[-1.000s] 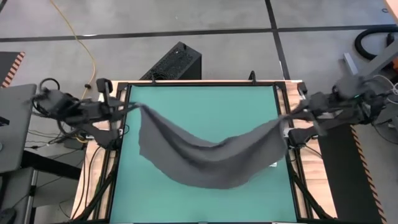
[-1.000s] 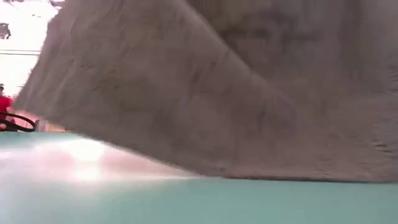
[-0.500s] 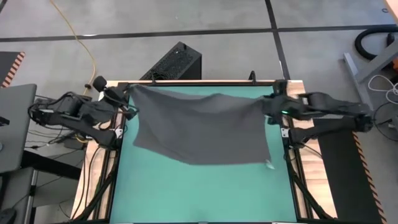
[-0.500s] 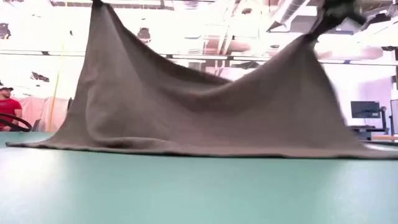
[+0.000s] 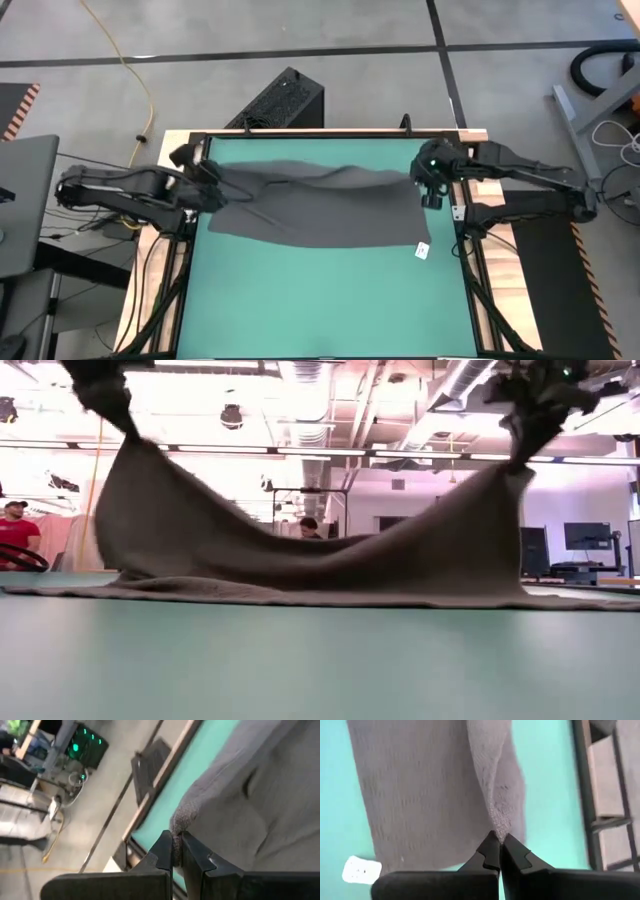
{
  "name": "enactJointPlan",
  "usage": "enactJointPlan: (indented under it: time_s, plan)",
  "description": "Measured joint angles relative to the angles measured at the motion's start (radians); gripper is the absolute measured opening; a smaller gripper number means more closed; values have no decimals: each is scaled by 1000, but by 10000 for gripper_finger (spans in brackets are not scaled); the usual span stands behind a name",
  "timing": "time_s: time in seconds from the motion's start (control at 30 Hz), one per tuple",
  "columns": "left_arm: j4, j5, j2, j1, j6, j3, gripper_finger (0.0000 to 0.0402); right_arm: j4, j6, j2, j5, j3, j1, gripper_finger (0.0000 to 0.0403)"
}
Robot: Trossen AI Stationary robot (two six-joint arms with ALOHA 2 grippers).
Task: Roll towel into tight, uniform cylinder
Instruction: Fold the gray towel
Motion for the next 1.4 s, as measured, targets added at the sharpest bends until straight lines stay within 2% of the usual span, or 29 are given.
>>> enactJointPlan:
  time_s: [0.17, 0.3, 0.4, 0.53, 0.63, 0.73, 0.9, 1.2, 1.4]
  plan:
    - [-1, 26, -1, 0, -61, -132, 0, -8, 18, 0, -10, -86, 4, 16]
    - [35, 8, -2, 0, -44, -141, 0, -1, 21, -2, -45, -74, 4, 16]
    - [113, -3, -14, 0, 54, -88, 0, 8, 7, -20, -48, -4, 3, 16]
    - [209, 23, -39, 0, 200, 40, 0, -8, -16, -60, -55, 148, 6, 16]
    - [249, 68, -61, 0, 285, 156, 0, -15, -16, -92, -60, 281, 20, 16]
    - [287, 125, -83, 0, 355, 258, 0, -4, -16, -125, -121, 398, 33, 16]
    - [379, 260, -120, 0, 446, 366, 0, -8, -6, -164, -187, 531, 57, 16]
    - [455, 425, -160, 0, 473, 400, 0, -15, 12, -258, -200, 556, 107, 16]
    - [456, 456, -157, 0, 484, 399, 0, -9, 11, -286, -245, 556, 141, 16]
